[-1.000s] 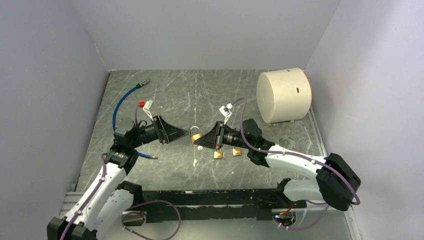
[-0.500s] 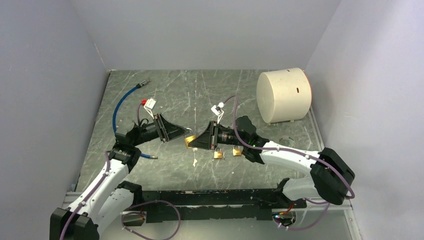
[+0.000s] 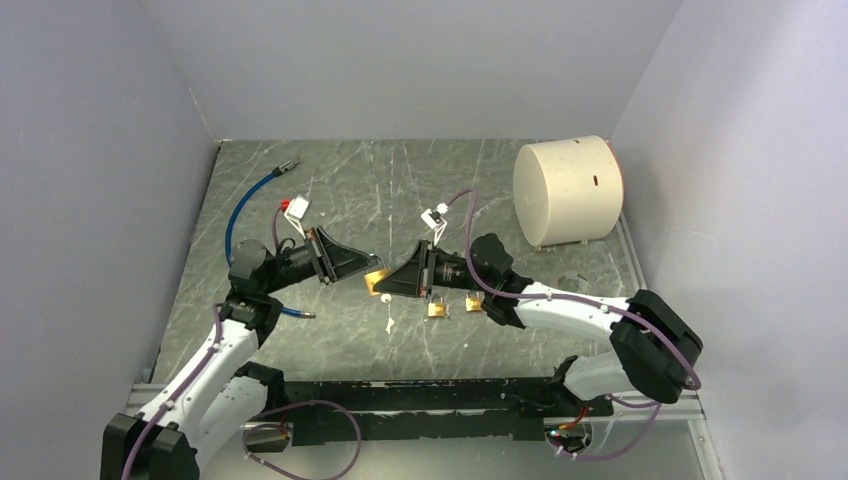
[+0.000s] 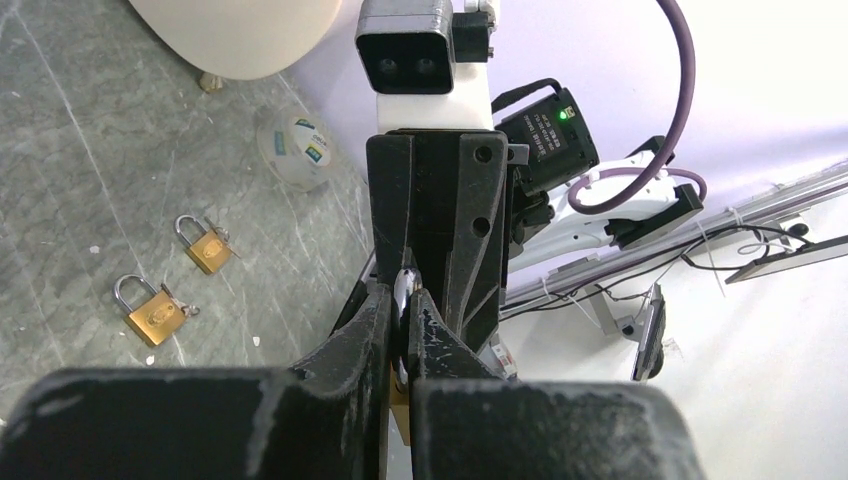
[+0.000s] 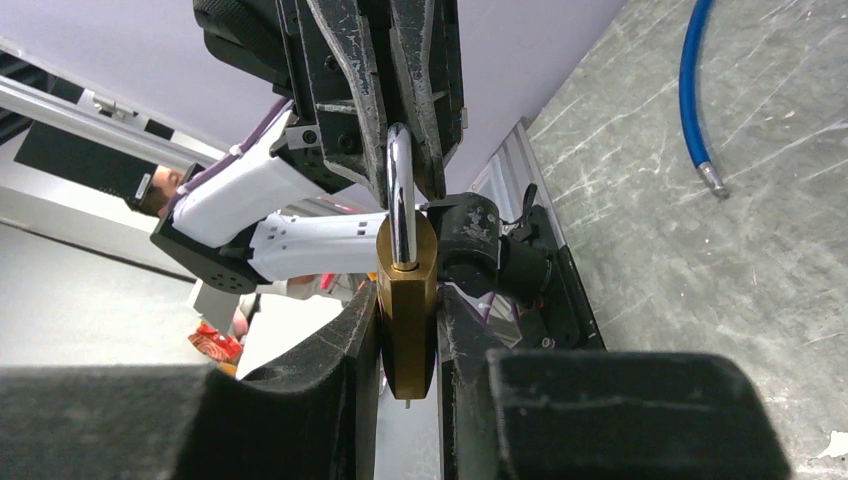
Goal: Lock with the key
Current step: Lock the lock.
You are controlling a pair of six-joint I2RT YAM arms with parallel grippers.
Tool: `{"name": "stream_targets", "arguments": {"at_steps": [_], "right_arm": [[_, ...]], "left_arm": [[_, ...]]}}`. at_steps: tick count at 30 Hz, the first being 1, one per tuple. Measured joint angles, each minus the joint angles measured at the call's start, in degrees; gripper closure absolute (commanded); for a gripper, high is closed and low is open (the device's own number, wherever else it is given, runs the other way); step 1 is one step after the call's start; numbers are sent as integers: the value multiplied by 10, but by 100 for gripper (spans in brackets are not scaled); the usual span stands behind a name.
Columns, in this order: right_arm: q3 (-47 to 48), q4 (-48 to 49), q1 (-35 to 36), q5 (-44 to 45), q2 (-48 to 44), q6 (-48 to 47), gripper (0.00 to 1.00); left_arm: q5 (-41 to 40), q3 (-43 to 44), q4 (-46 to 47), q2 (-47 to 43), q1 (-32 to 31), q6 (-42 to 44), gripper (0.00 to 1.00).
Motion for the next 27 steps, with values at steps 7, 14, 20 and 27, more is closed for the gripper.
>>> {"name": "stream_targets", "arguments": {"at_steps": [7, 14, 20, 27], "right_arm": [[-2, -10, 3, 2, -7, -7, 55], [-15, -9, -1, 9, -39, -12, 42], [-41, 7, -1, 11, -51, -10, 44], [-86, 83, -2, -2, -40, 15, 59]], "left_arm": [[-2, -5, -17, -22, 0, 5, 97], [-7, -5, -23, -43, -1, 7, 97], [-19, -15, -12, -42, -1, 3, 97], [-46, -54, 23, -42, -2, -38, 97]]}}
